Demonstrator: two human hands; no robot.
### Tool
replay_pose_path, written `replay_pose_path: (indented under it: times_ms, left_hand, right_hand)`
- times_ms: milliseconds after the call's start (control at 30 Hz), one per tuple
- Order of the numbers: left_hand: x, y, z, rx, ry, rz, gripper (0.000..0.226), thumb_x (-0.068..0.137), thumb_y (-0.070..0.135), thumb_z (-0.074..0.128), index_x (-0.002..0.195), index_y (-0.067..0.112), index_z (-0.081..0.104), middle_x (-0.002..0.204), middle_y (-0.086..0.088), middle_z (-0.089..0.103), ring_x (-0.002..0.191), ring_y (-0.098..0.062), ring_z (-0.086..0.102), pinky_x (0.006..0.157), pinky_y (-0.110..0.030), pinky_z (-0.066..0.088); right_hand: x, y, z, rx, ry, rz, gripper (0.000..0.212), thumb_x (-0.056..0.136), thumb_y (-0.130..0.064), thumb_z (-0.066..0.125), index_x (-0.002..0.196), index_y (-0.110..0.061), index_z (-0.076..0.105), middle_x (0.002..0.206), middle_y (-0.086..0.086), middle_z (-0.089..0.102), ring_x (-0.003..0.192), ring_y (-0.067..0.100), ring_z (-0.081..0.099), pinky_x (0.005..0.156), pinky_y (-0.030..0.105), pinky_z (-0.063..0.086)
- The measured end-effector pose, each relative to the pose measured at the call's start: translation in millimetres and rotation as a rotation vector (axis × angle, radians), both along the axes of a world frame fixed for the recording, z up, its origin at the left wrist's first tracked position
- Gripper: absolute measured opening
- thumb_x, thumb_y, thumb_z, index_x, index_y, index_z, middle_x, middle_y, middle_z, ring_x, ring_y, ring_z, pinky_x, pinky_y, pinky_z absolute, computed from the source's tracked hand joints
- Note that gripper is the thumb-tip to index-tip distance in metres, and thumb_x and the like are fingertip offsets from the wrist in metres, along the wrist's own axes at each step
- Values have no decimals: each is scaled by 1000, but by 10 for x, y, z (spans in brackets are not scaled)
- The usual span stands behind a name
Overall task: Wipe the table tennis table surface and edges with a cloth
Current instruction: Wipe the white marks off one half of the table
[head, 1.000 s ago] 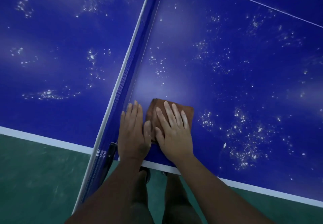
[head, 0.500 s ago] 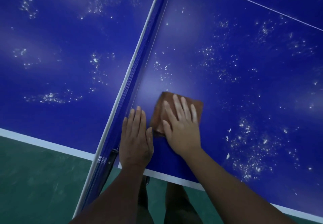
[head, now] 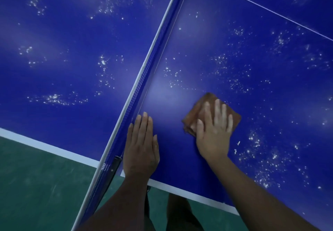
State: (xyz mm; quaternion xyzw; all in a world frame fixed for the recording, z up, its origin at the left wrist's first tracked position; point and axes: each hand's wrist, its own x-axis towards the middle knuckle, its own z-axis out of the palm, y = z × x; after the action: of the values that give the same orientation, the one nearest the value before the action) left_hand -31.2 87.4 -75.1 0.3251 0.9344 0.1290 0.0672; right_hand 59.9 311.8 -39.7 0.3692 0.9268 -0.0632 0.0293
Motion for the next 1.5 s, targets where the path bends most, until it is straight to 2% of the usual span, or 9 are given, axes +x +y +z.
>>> replay_pose_path:
  times_ms: [167,333,533,667,833,933,1100,1300,1500]
  left_hand:
    - [2,2,8,15,14,8,60,115,27,30,170,2,28,180,-17,23,170,-30,13,138,-51,14]
    - [1,17,40,29,-3,19,59,114,23,34,168,1,34,179,-16,26,170,-29,14,138,-50,13]
    - [1,2,33,10,-26,13,60,115,26,30,171,3,28,181,-14,20,170,-28,8,139,-48,9]
    - [-4,7,32,26,-24,15,59,115,26,31,170,3,30,180,-14,23,170,-28,11,137,-52,16]
    - [9,3,44,37,-2,35,58,114,25,35,168,2,36,179,-14,28,170,-28,15,137,-52,17]
    - [6,-4,21,48,8,37,59,114,30,34,169,5,35,179,-12,27,170,-25,14,138,-49,14]
    - [-6,2,1,111,-7,44,65,114,40,38,170,8,33,180,-8,26,170,-24,15,139,-45,10]
    - [6,30,52,97,20,23,64,114,38,41,166,0,38,178,-15,30,169,-30,19,138,-52,16]
    - [-212,465,140,204,6,12,62,114,30,47,165,-3,38,176,-16,32,168,-32,22,138,-50,16]
  right_hand:
    - [-921,-373,-66,-5,87,284,62,113,-43,32,171,-23,26,181,2,12,168,27,6,133,58,11]
    - [-1270,-40,-97,-28,143,243,61,112,-44,39,170,-26,31,179,-1,19,167,25,12,134,53,9]
    - [-674,584,-23,30,-23,14,66,114,-45,33,173,-19,18,182,3,4,168,26,-1,134,56,4]
    - [-668,495,19,70,-51,253,68,112,-40,29,170,-6,21,181,6,5,168,28,0,134,59,3]
    - [-1369,83,51,-48,50,409,67,111,-37,40,171,-12,23,181,1,11,168,25,4,134,55,3]
    - [-1684,44,28,-48,34,386,66,112,-44,31,172,-18,19,181,-3,8,168,21,1,134,52,1]
    - [-1598,579,10,-38,109,232,65,108,-41,40,170,-20,30,179,-4,18,167,21,11,134,49,4]
    - [-1071,1221,70,-77,-13,0,66,113,-42,31,173,-19,15,181,-6,3,167,18,-4,135,50,-2]
    - [-1327,986,117,-8,-35,200,67,110,-39,35,172,-23,18,181,-2,-1,168,24,-5,133,58,-4]
